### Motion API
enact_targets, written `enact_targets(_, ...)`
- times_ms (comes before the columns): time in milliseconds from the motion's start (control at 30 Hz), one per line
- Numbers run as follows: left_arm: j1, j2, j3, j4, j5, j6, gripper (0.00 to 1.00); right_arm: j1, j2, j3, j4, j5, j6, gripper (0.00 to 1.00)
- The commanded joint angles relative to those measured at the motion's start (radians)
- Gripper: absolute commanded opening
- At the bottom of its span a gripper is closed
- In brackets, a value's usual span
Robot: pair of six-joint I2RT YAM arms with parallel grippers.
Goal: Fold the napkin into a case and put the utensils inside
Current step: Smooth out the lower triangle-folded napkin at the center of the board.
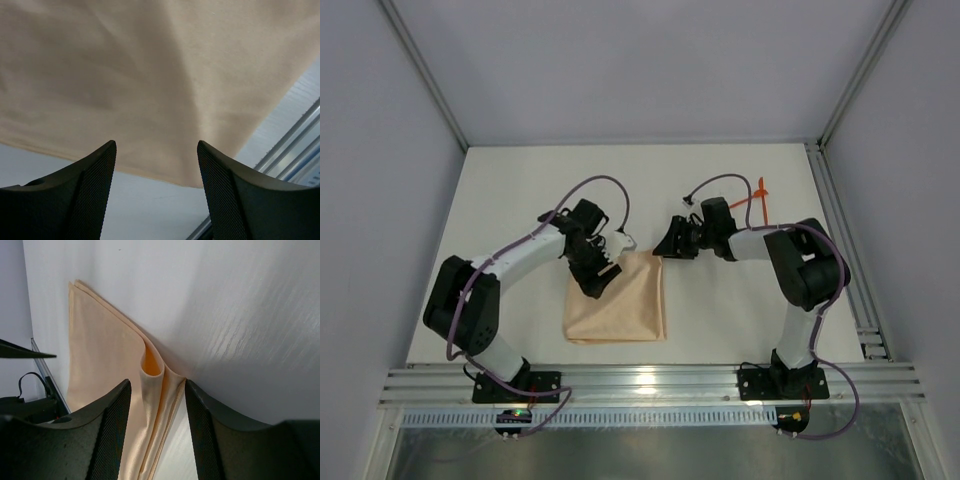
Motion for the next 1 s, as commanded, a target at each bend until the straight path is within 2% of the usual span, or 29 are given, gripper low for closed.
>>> enact_targets(0,-0.07,0.015,-0.041,-0.03,0.021,0.028,0.68,-0.002,0.054,0.008,-0.038,0.047,-0.019,0.53)
enact_targets(167,-0.078,0.035,-0.049,0.012,0.031,0.021,0.67,0.001,0.08,0.011,-0.005,0.01,0.002,0.49)
enact_targets(333,-0.078,0.064,-0.069,0.031,0.033,0.006,0.67,0.001,0.102,0.017,0.018,-0.042,-0.01,0.28)
enact_targets(700,-0.077,0.098,-0.101,0.063,0.044,0.006,0.67,0.001,0.048,-0.011,0.025,-0.081,-0.123,0.04)
enact_targets(867,-0.054,0.032,-0.086,0.037,0.099,0.02,0.67,0.009,-0.044,-0.092,0.085,-0.073,-0.217,0.03)
enact_targets(967,-0.031,-0.007,-0.054,0.02,0.085,0.029,0.69,0.026,-0.093,-0.123,0.097,-0.068,-0.292,0.03)
